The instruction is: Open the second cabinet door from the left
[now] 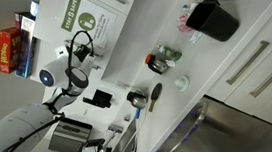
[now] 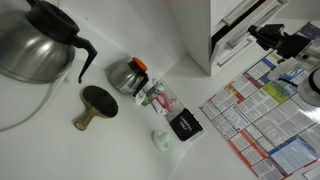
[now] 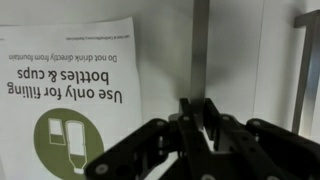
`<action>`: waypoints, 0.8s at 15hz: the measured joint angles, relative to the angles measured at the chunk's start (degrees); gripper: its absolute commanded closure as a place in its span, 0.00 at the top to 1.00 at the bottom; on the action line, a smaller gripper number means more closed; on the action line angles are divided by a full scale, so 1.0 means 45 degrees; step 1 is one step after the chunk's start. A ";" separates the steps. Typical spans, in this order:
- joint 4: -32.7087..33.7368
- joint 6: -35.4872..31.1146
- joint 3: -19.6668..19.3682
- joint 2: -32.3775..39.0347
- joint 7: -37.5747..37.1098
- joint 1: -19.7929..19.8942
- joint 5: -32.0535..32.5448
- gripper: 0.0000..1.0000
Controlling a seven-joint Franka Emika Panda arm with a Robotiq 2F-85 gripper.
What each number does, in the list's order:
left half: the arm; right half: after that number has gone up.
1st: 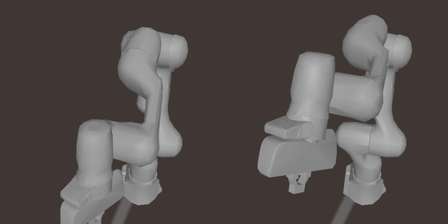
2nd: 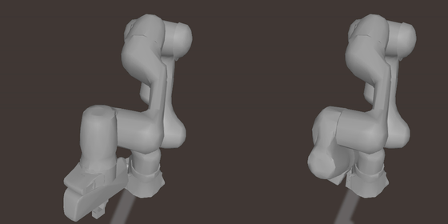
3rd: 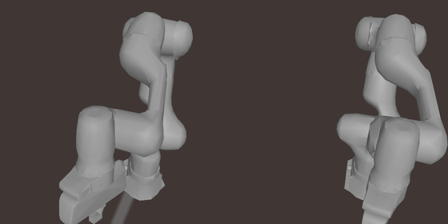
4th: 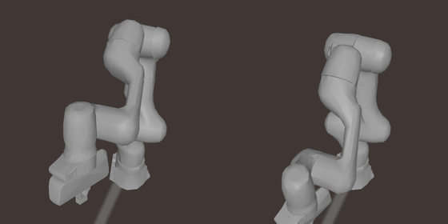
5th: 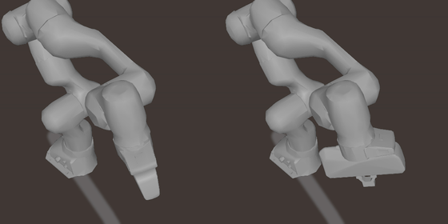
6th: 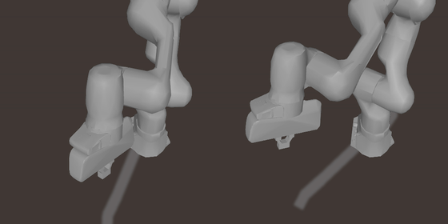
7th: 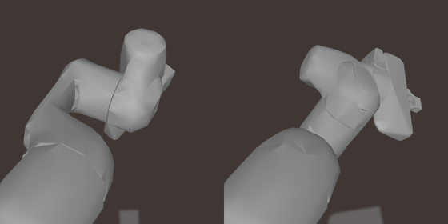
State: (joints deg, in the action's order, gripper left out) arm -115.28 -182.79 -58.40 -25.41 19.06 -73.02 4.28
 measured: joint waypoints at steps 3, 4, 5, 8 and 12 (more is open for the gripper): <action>-0.0532 0.0201 0.0769 -0.0571 0.0152 0.0933 0.0001 0.04; -0.0697 0.0306 0.0972 -0.0807 0.0235 0.1185 0.0001 0.04; -0.0851 0.0452 0.1143 -0.1069 0.0359 0.1409 0.0001 0.04; -0.1258 0.1061 0.1466 -0.2039 0.0905 0.1853 0.0000 0.04; -0.1502 0.2373 0.1515 -0.3559 0.1964 0.2040 -0.0032 0.04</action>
State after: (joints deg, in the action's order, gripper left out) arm -122.04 -172.11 -51.58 -41.42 27.89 -63.84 4.14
